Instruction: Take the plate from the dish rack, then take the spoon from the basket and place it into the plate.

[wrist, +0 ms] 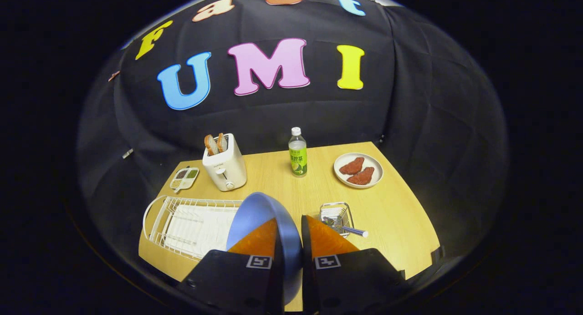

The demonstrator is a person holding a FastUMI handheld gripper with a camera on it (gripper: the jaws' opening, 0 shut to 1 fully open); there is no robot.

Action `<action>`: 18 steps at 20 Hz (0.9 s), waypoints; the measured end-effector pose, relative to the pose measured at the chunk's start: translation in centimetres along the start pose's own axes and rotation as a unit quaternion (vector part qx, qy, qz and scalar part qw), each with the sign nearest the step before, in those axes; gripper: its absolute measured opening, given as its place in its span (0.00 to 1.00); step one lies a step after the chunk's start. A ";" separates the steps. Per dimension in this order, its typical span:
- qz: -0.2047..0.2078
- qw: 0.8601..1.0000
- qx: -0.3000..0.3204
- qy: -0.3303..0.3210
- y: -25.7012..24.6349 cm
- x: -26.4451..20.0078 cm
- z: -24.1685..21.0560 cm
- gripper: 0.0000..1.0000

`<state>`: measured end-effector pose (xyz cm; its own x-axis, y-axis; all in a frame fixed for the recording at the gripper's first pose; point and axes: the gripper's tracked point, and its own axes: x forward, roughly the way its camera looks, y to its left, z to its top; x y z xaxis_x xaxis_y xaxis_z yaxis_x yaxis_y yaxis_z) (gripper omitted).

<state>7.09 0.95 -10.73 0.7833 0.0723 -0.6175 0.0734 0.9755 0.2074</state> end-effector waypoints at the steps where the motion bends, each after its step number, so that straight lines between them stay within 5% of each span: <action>1: 0.005 1.000 0.019 0.005 -1.1 -0.6 -0.5 0.19; 9: 0.029 0.994 0.083 0.070 -8.6 -0.3 -7.4 0.19; 18: 0.094 0.974 0.117 0.169 -12.0 6.5 -16.7 0.20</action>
<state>0.96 -6.78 -29.85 0.5509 0.3483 -0.7584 0.1174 0.8673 0.4837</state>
